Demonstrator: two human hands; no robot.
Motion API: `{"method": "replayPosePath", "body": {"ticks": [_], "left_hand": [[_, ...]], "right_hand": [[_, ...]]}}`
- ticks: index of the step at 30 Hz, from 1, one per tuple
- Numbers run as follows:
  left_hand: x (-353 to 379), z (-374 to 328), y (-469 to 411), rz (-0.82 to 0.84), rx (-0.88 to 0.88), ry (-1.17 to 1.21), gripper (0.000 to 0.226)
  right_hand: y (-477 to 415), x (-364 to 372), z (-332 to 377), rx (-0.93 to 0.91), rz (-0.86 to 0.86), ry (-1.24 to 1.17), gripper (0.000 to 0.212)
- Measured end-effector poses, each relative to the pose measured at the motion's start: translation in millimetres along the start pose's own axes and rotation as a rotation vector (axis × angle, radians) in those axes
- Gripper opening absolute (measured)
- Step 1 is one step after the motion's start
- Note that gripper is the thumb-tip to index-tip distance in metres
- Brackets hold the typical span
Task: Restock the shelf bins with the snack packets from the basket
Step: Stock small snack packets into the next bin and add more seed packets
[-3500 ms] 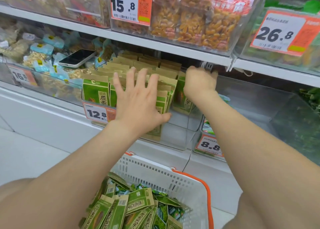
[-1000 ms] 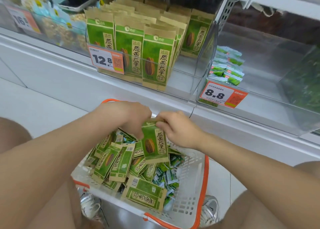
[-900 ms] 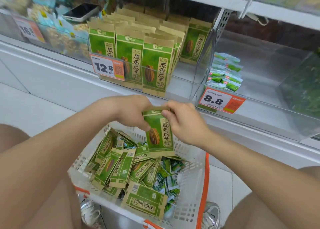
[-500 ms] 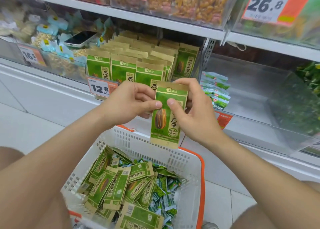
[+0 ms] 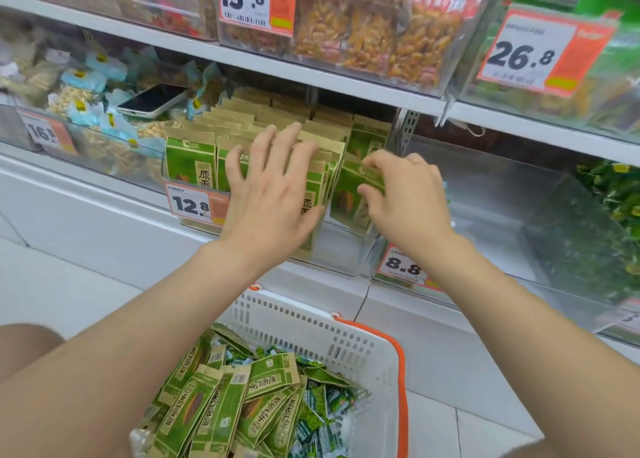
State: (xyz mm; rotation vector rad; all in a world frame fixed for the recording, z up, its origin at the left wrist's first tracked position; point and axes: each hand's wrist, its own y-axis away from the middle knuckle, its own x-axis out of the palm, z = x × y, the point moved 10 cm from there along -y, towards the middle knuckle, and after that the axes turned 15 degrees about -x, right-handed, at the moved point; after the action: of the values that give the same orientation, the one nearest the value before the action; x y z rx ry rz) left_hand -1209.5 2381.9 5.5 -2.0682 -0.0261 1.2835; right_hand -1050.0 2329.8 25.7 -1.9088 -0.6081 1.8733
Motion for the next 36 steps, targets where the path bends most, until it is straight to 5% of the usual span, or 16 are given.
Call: {"method": "replayPosePath", "body": {"ticks": [6,16,26,32,36], "left_hand": [[20.2,-4.3,-10.6,0.137,0.038,-0.060,0.071],[20.6,-2.4,-19.4,0.094,0.064,-0.094,0.079],[20.9,-3.2,-19.7,0.105,0.063,-0.074,0.079],[21.2,-1.5,-17.0,0.108,0.053,-0.061,0.081],[17.2,-1.9,-12.5,0.077,0.027,-0.023,0.086]], "right_hand": [[-54.0,28.7,-13.7,0.119,0.274,0.277,0.017],[-101.2,75.1,-68.7,0.311,0.519,0.311,0.068],[-111.8,92.2,-84.8,0.341,0.518,0.344,0.074],[-113.1,77.9,-87.9,0.415,0.364,0.432,0.059],[-95.0,72.2,-80.0,0.446,0.407,0.417,0.054]]}}
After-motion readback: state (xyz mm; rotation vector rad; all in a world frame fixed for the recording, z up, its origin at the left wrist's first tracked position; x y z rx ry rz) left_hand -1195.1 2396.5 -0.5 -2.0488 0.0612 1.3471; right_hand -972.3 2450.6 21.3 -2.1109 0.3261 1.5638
